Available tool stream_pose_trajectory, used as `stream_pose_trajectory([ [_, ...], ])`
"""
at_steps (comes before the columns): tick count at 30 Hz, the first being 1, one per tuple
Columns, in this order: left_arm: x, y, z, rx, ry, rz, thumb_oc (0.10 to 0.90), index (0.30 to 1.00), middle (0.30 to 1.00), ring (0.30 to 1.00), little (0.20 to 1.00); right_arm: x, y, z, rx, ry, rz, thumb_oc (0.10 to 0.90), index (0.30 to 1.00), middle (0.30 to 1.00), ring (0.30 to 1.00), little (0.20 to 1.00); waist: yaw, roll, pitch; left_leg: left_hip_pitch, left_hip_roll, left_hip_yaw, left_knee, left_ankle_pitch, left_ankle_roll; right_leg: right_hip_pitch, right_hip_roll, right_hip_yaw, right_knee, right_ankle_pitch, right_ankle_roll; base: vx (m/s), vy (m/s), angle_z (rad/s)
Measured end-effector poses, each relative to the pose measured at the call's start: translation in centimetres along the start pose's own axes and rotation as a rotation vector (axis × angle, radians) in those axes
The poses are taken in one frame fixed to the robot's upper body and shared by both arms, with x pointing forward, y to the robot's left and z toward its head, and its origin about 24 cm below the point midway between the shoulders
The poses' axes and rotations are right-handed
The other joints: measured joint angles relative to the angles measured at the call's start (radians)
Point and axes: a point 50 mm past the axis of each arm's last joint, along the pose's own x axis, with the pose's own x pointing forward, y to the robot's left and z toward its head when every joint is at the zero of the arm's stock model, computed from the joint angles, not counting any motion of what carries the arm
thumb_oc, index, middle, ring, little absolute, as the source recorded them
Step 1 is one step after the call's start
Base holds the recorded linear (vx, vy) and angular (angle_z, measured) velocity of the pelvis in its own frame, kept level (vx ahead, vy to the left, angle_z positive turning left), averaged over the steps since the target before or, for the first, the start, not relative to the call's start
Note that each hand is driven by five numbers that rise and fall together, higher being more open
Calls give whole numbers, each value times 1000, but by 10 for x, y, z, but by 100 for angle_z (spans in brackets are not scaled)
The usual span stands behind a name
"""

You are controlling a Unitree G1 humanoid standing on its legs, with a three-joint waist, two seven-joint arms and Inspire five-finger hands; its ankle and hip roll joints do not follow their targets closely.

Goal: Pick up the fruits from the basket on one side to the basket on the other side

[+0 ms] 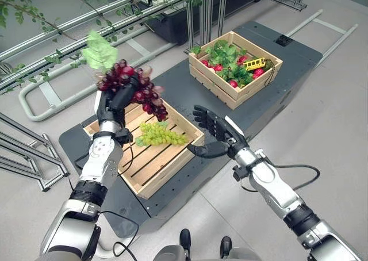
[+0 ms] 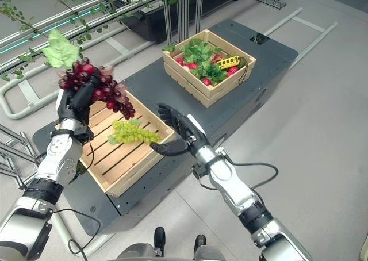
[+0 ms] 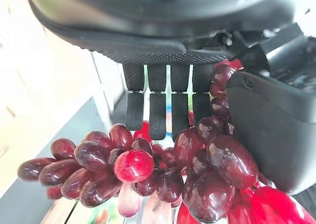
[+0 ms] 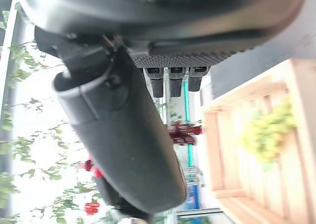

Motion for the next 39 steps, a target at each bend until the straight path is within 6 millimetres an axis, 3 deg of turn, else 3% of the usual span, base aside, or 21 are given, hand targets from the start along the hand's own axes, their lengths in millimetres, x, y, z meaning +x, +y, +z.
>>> stream_pose_trajectory([
  [6,5,-24,2,72,9,-161,400,300,300,300,300,17,-6,19,45,-6,32,800,900,900,900,900,22,0,0,-3,0,-38,-6,8,-4,0,1,-8,0,2,0,-65,-92,6],
  [8,12,-41,11,158,-26,-246,400,300,300,300,300,26,-10,30,55,-24,34,800,900,900,900,900,23,0,0,-11,-1,-54,-6,16,-5,-1,1,-28,0,2,0,-51,-70,22],
  [16,29,-64,53,388,-162,-347,400,300,300,300,300,52,-20,60,32,-64,30,800,900,900,900,900,41,-1,-5,-12,0,-63,-6,20,-8,2,3,-33,0,5,-3,-22,-42,3],
  [27,23,-86,48,430,-153,-446,400,300,300,300,300,56,-9,30,310,117,68,800,900,900,900,900,49,-2,-20,-14,0,-82,-6,24,-10,7,3,-52,0,5,-3,-11,-11,4],
  [39,20,-100,58,381,-201,-485,400,300,300,300,300,60,1,31,618,98,113,800,900,900,900,900,54,-6,-22,-14,-2,-94,-6,27,-10,11,3,-56,0,5,-3,2,-4,1],
])
